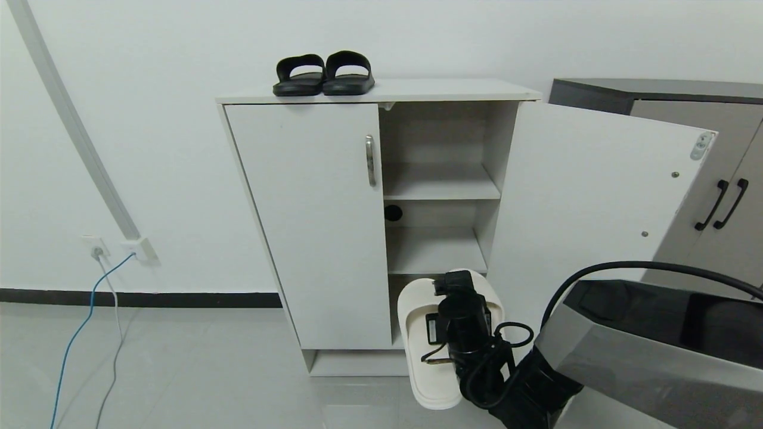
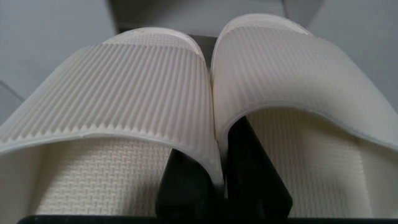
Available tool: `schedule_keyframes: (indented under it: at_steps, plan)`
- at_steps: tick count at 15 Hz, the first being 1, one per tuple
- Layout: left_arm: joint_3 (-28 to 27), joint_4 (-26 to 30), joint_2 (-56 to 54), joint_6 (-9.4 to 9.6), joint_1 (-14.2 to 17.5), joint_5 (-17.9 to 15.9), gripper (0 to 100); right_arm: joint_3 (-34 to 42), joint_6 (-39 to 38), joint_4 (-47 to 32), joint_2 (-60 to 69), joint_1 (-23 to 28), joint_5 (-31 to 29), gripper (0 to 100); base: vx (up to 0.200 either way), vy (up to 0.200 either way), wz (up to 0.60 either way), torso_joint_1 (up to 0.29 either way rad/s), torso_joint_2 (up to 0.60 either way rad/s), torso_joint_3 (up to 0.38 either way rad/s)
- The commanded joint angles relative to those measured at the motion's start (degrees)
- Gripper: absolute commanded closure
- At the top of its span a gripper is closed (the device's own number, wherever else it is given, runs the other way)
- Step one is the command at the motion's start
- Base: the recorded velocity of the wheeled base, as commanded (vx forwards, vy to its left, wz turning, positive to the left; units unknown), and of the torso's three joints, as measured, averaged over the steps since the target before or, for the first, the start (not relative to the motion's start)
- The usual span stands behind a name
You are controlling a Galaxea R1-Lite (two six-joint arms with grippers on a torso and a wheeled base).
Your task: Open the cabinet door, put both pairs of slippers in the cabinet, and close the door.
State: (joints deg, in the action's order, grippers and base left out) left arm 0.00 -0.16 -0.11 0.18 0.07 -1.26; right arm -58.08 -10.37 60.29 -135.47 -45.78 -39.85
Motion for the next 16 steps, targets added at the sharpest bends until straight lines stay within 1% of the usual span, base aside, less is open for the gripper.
schedule_keyframes:
  at_steps: [1, 9, 16]
  plan:
    - [0.0, 0.0, 0.1, -0.01, 0.0, -0.1, 100, -0.4, 0.0, 0.0, -0.6, 0.2, -0.1, 100, 0.0, 0.0, 0.0, 0.0, 0.0, 0.0]
    - [0.0, 0.0, 0.1, 0.08, 0.0, -0.1, 100, -0.9, -0.1, 0.0, -1.4, 0.7, -0.1, 100, 0.0, 0.0, 0.0, 0.0, 0.0, 0.0]
    - [0.0, 0.0, 0.1, 0.08, 0.0, -0.1, 100, -1.3, -0.1, 0.1, -2.0, 0.8, -0.2, 100, 0.0, 0.0, 0.0, 0.0, 0.0, -0.169]
